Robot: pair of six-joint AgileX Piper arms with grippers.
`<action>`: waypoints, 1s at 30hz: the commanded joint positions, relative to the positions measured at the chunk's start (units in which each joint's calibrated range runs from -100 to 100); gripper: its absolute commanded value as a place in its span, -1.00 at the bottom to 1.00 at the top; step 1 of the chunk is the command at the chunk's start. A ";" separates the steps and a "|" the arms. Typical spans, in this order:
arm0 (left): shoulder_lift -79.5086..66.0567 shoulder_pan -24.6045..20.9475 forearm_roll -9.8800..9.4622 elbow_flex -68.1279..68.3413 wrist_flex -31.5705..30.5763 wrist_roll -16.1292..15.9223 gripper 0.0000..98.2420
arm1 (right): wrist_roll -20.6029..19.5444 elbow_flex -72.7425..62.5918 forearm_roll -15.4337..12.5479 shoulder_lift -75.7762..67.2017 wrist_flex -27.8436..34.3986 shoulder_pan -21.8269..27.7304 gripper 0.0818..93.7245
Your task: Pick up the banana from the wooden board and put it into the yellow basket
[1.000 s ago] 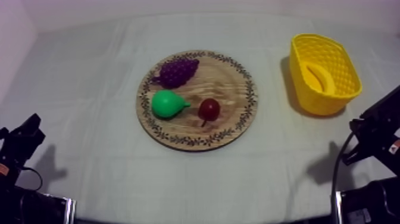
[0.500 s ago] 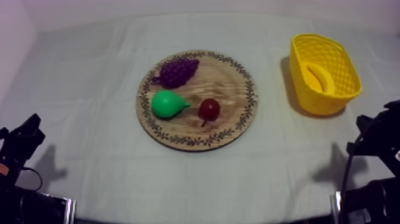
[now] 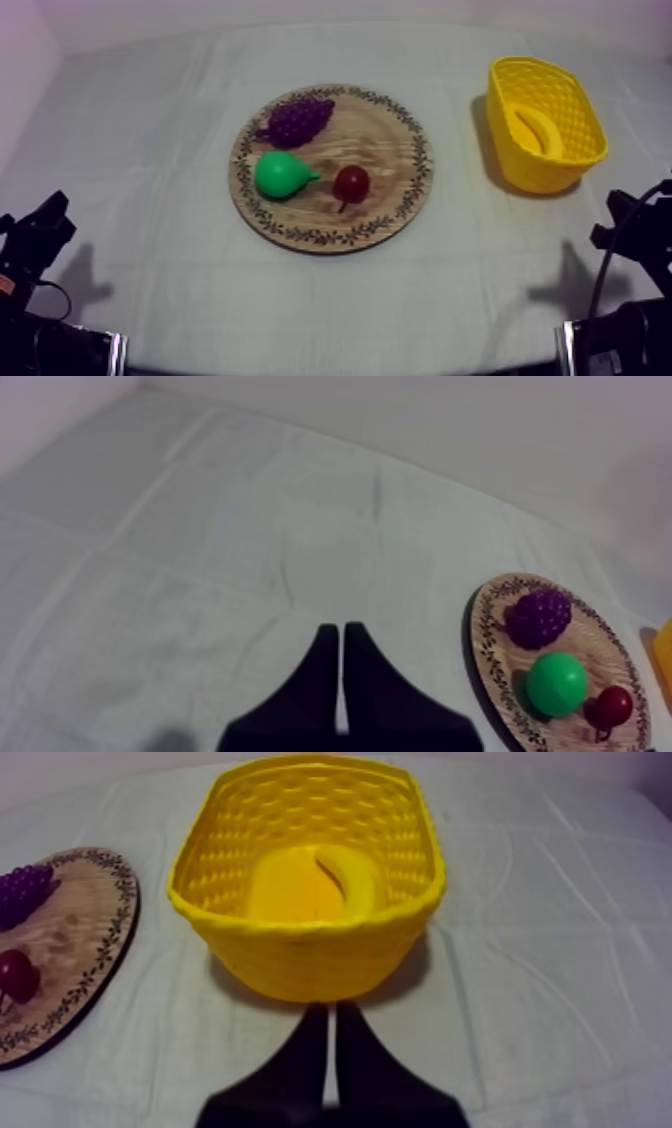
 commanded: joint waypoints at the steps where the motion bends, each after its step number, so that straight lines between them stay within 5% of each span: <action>1: -0.03 0.03 0.02 0.03 -0.02 -0.01 -1.00 | 2.56 0.46 -0.02 -0.01 -3.70 0.09 -0.99; 9: -0.03 0.03 0.02 0.03 -0.02 -0.01 -1.00 | 8.32 0.88 -0.02 -0.03 -5.58 0.17 -0.99; 30: -0.03 0.03 0.02 0.03 -0.02 -0.01 -1.00 | 8.39 0.91 -0.02 -0.03 -5.69 0.17 -0.99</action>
